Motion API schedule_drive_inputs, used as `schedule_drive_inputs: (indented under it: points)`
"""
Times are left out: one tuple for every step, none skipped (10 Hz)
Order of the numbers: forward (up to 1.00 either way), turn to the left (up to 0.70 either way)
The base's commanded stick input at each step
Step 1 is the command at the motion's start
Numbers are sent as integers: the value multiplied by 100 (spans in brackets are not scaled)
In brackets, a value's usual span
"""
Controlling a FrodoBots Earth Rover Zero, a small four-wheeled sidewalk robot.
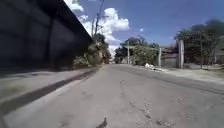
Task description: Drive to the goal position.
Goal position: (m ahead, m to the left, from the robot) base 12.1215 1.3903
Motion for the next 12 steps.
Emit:
schedule_drive_inputs:
  points:
    - [100,1]
    - [100,1]
    - [100,1]
    - [100,1]
    - [100,1]
    - [100,1]
    - [100,-19]
    - [100,-31]
    - [100,-37]
    - [100,-31]
    - [100,-14]
    - [100,1]
